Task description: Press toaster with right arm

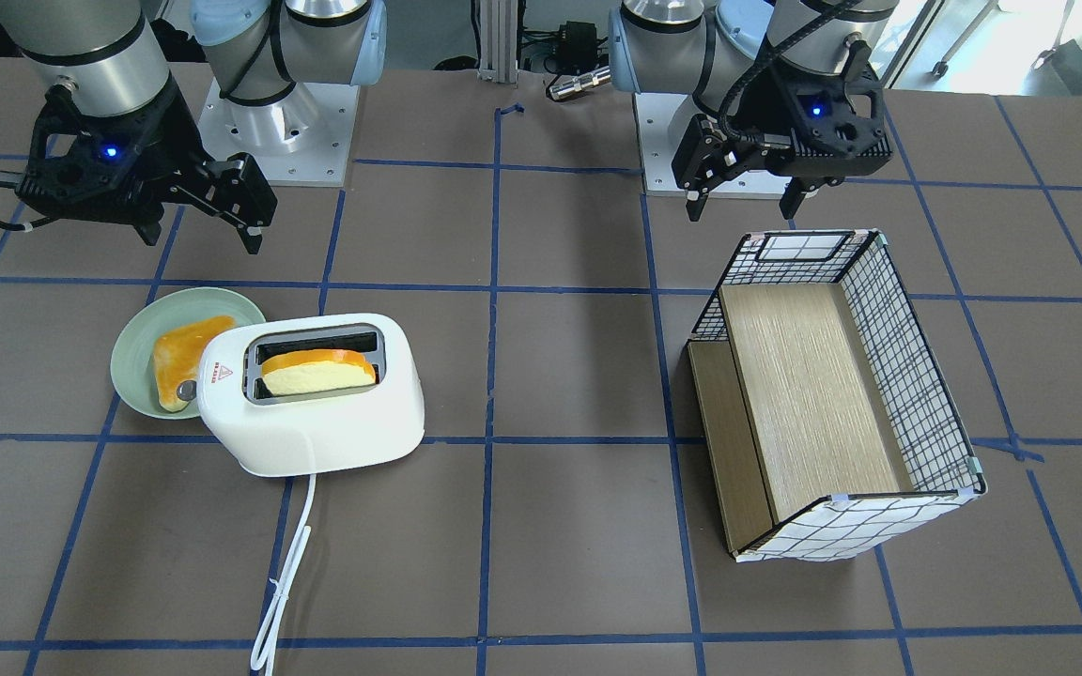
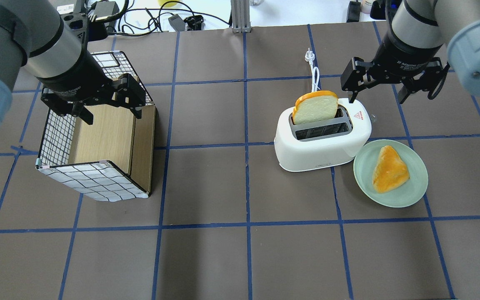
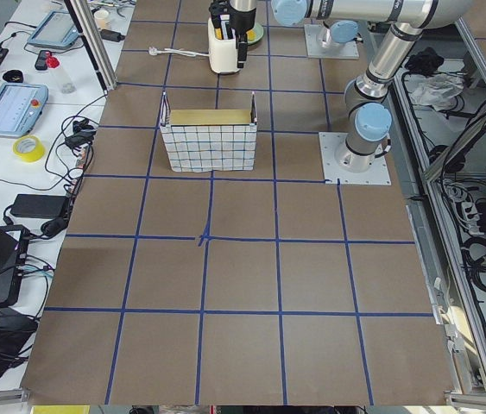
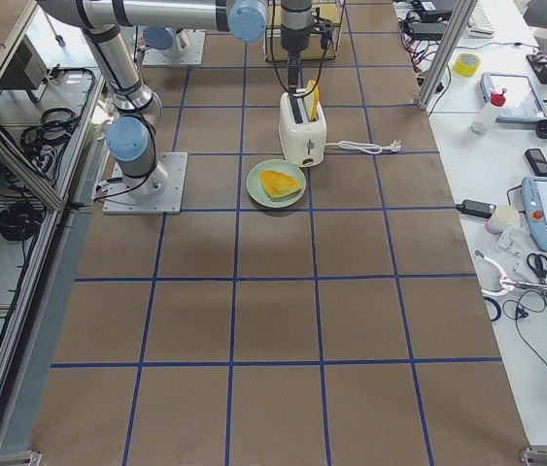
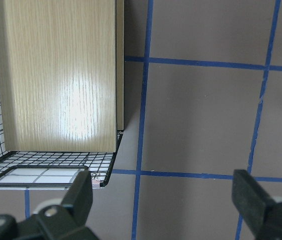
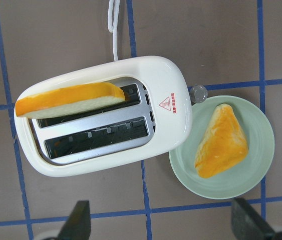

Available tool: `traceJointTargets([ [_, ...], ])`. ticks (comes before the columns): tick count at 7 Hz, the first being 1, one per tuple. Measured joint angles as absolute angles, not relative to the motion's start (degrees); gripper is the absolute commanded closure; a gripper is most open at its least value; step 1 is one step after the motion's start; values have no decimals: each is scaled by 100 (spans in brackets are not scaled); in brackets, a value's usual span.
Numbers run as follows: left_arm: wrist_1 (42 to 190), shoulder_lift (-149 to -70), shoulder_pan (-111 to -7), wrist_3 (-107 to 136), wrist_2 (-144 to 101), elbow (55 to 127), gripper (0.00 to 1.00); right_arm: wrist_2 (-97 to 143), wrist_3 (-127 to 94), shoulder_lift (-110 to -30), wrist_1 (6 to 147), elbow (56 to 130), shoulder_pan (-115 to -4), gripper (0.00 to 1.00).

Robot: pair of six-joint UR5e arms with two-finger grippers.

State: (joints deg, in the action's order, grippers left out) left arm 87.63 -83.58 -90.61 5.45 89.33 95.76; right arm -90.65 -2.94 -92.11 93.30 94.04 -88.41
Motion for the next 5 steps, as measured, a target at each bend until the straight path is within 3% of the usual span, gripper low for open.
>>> traceJointTargets([
  [5,8763,-8359,-9062,545,8930,9579,0,-9073,-282,-9189,9364,9412,-8829,0],
])
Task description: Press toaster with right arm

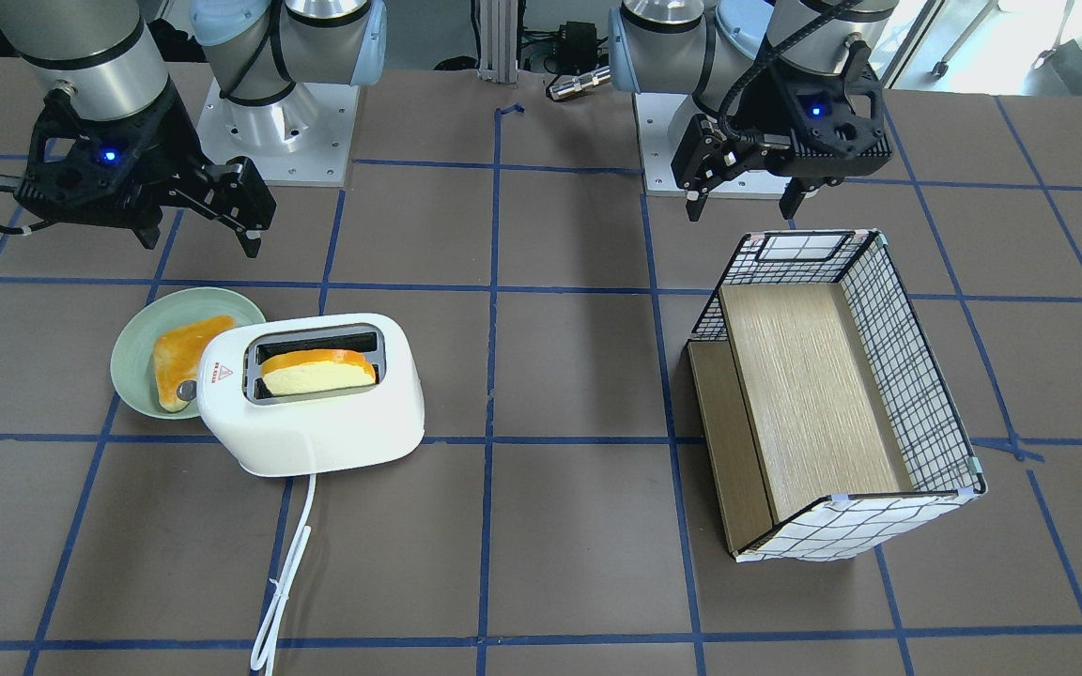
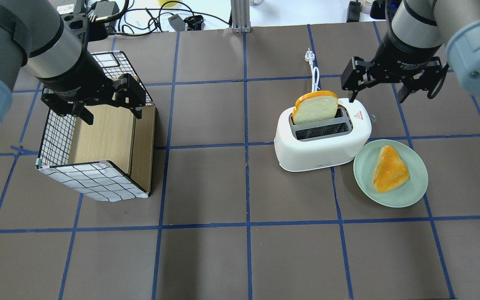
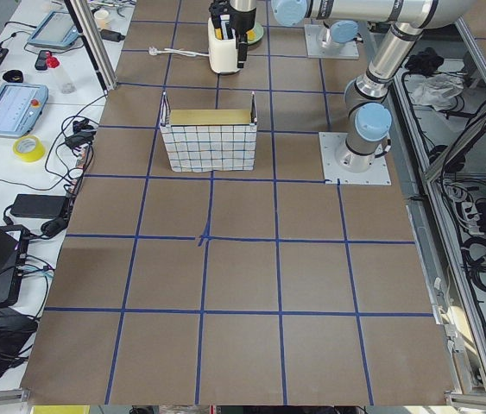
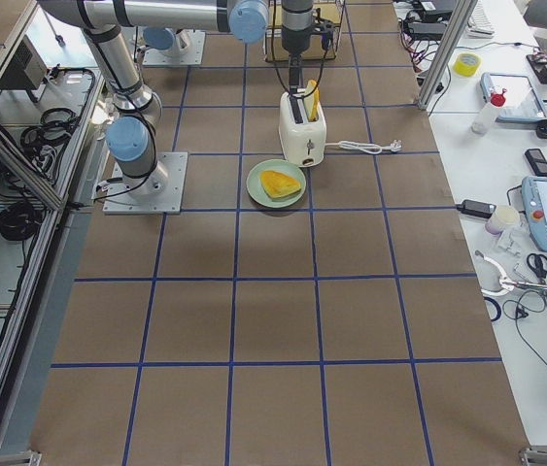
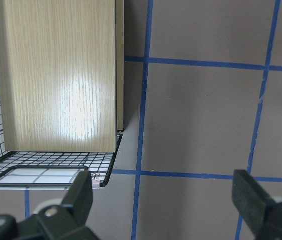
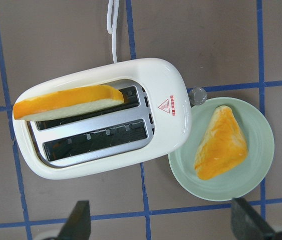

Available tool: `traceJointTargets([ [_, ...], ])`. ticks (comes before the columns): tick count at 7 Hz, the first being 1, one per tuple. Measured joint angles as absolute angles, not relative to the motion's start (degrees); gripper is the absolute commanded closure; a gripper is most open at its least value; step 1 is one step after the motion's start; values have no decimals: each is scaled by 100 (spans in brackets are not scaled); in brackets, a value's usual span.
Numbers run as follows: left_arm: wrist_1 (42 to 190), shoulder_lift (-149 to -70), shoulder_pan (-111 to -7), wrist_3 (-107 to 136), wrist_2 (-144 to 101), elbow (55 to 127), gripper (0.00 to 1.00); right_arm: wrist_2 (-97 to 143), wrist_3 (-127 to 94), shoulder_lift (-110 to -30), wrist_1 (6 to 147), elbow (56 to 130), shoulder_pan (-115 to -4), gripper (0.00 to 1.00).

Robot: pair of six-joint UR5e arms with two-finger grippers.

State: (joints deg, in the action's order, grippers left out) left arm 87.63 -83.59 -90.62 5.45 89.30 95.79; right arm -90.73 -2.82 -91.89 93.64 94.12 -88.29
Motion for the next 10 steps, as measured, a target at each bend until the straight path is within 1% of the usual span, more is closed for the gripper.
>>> traceJointTargets([
  [10,8763,-8358,-9062,545,8930,9579,0,-9162,-248,-9178,9413,9451,-8780,0],
])
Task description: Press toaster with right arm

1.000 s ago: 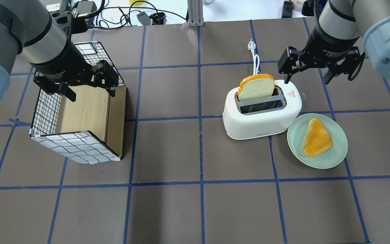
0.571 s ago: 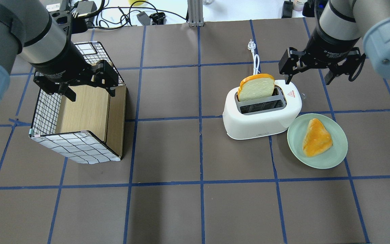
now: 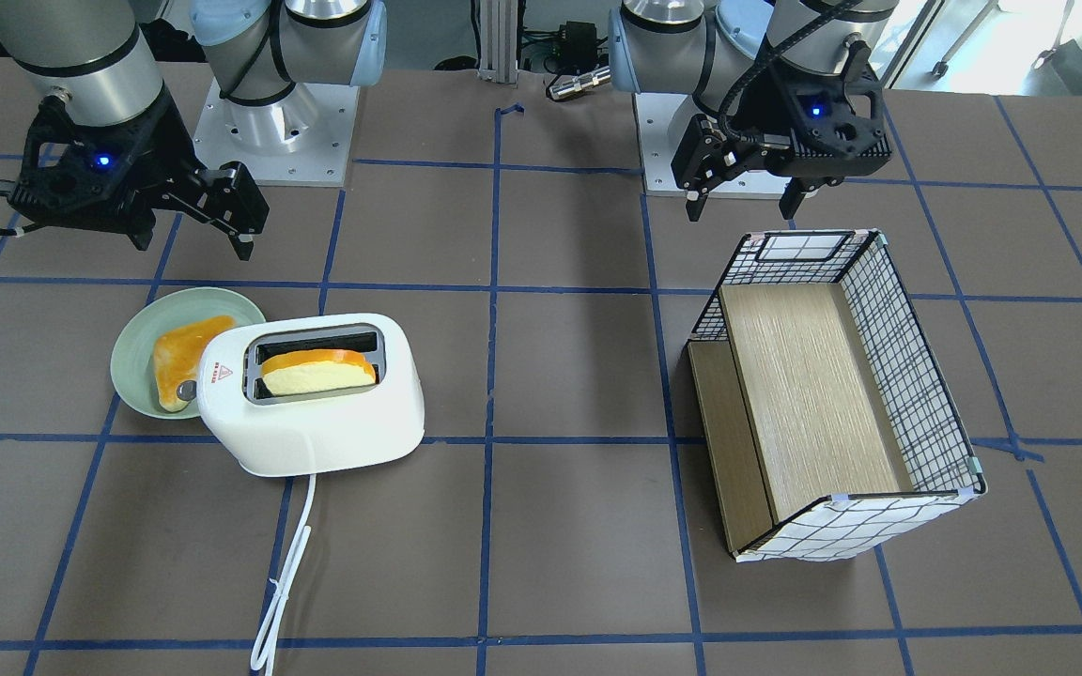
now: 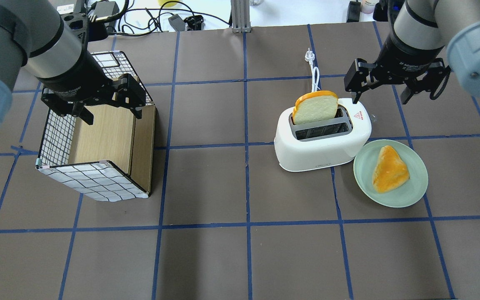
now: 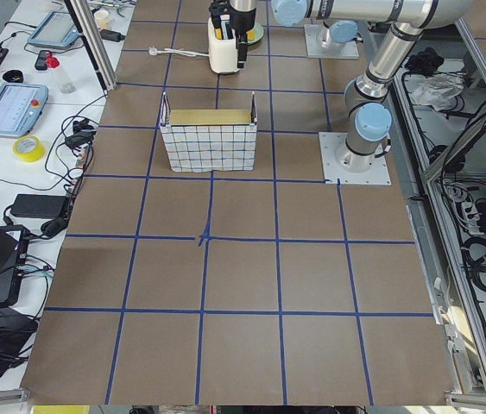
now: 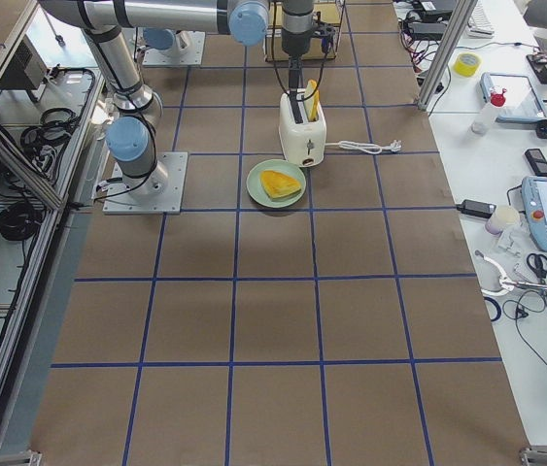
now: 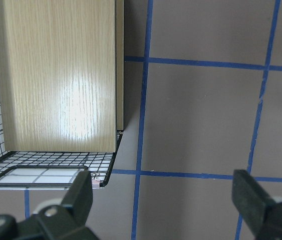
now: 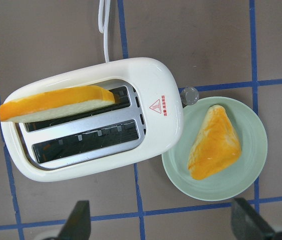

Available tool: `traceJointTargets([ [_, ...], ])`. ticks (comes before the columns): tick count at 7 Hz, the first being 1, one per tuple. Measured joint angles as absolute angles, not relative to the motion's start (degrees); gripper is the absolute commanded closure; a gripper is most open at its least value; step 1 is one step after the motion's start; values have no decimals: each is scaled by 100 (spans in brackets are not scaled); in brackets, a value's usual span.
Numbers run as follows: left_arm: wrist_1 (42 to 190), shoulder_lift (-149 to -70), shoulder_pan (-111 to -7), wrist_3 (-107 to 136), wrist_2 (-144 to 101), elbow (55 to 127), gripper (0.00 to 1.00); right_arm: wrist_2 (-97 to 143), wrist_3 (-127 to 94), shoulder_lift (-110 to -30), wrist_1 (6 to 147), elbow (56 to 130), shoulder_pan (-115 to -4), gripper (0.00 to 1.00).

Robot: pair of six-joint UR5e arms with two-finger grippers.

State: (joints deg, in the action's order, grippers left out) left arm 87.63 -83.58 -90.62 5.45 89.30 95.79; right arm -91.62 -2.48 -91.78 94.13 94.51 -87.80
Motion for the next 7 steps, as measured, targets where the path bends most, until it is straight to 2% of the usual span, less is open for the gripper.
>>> traceJointTargets([
  [1,8763,-8358,-9062,545,8930,9578,0,-9157,-222,-9174,9503,9449,-8776,1],
  [2,8763,-8358,-9062,545,8930,9575,0,-9151,-208,-9170,9629,9450,-8770,18],
  [3,8763,-8359,-9062,545,8930,9574,0,-9146,-187,-9165,9693,9452,-8761,41],
  [5,8763,-8358,-9062,545,8930,9575,0,-9156,-90,-9170,9756,9447,-8668,97],
  [7,8763,-8358,-9062,545,8932,9574,0,-9149,249,-9188,9772,9443,-8500,100],
])
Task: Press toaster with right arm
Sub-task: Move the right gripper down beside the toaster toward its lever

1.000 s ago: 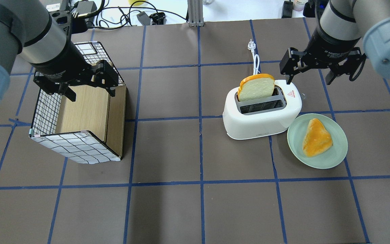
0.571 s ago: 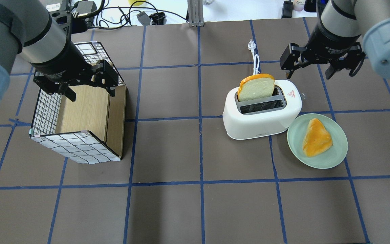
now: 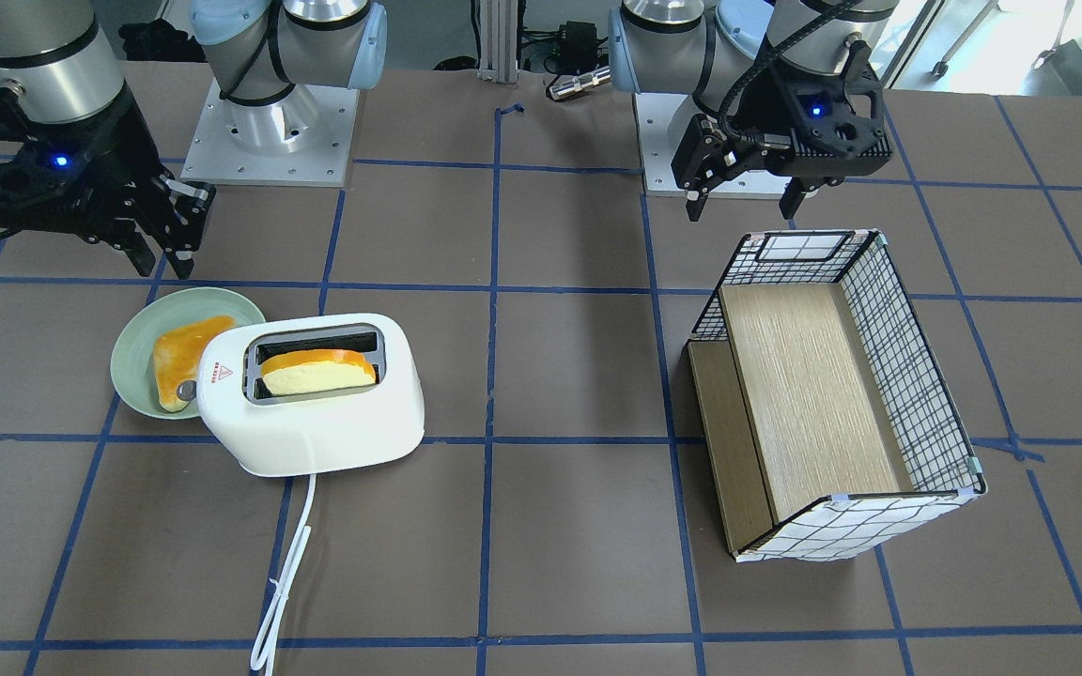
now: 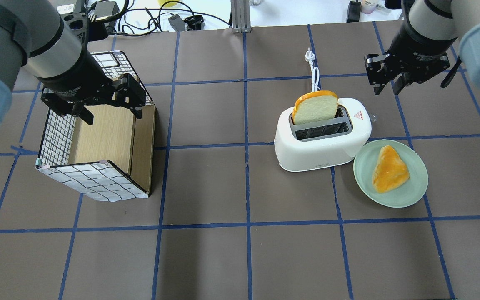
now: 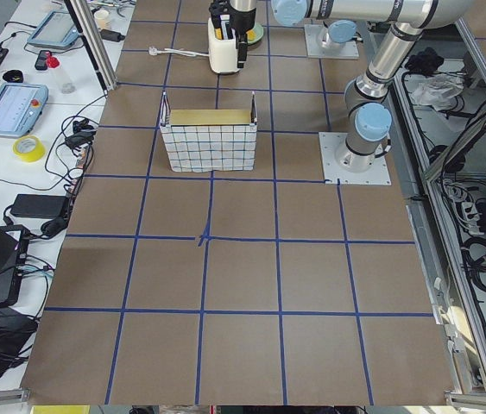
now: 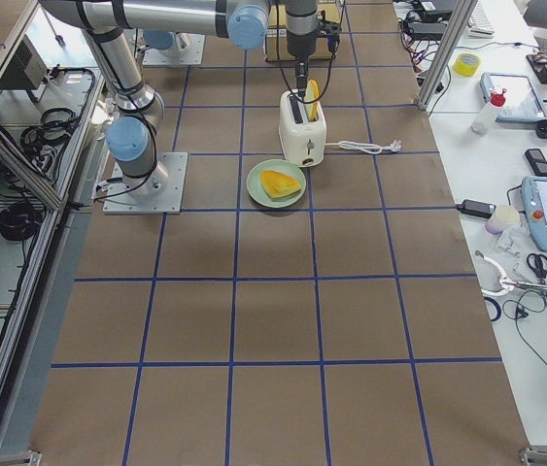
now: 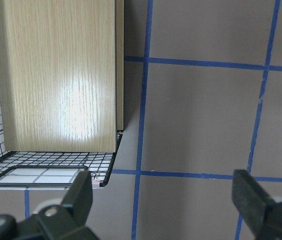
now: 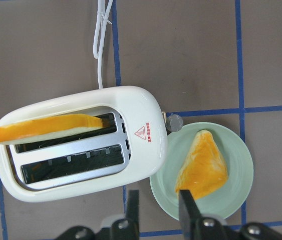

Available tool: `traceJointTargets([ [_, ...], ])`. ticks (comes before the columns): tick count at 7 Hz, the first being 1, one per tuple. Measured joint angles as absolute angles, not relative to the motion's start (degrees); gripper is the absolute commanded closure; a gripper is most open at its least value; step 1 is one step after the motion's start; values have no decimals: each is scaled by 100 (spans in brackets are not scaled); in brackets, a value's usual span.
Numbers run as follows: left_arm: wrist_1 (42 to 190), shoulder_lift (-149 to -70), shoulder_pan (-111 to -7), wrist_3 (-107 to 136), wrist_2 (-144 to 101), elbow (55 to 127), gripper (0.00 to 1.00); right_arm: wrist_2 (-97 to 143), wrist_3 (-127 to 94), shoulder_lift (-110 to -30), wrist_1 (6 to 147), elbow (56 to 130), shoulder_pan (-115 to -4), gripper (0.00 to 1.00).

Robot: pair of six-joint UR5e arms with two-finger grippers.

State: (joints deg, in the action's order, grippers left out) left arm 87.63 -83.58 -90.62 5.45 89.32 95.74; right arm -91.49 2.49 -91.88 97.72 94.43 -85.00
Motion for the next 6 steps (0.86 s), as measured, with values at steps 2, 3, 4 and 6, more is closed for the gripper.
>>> traceJointTargets([
  [2,8763,-8358,-9062,545,8932,9576,0,-9145,488,-9174,9773,9456,-8244,100],
  [3,8763,-8358,-9062,545,8930,9579,0,-9082,654,-9154,9770,9483,-8007,100],
  [4,8763,-8359,-9061,545,8932,9578,0,-8936,757,-9094,9765,9516,-7782,100],
  [6,8763,-8359,-9062,545,8937,9574,0,-8532,813,-8831,9853,9577,-7608,100],
])
